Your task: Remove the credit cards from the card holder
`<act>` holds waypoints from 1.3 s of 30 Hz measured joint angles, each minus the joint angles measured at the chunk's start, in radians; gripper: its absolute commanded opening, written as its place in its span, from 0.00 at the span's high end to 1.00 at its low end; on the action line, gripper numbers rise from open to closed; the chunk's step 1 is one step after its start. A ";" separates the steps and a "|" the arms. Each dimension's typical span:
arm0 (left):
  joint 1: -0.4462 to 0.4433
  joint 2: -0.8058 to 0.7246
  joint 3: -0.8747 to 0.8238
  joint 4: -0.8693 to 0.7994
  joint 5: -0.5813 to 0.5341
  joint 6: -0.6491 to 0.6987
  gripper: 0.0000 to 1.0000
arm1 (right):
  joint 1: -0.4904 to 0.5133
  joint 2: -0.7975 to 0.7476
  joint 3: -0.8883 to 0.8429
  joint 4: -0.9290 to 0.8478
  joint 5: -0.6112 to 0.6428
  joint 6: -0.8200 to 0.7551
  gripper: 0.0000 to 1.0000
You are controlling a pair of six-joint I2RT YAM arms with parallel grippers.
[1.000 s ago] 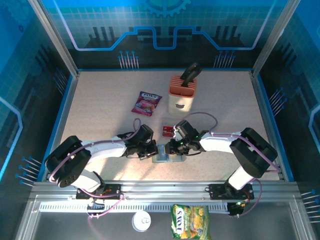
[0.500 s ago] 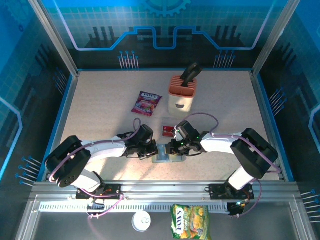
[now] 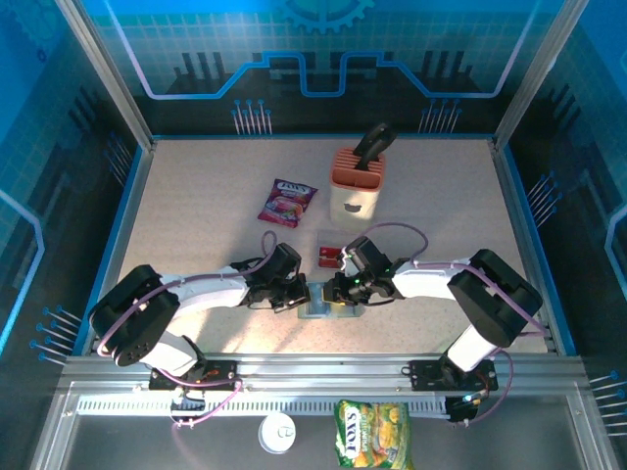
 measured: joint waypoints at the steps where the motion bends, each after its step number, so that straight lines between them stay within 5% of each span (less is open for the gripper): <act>1: 0.000 0.000 0.000 0.000 0.000 0.000 1.00 | 0.000 0.002 -0.002 0.007 -0.002 0.003 0.79; 23: 0.000 0.005 0.013 -0.019 0.000 0.000 1.00 | -0.013 -0.023 -0.052 0.079 -0.029 0.036 0.94; 39: -0.004 0.005 0.013 -0.017 -0.004 0.000 1.00 | -0.069 -0.155 -0.126 0.050 -0.047 0.018 0.97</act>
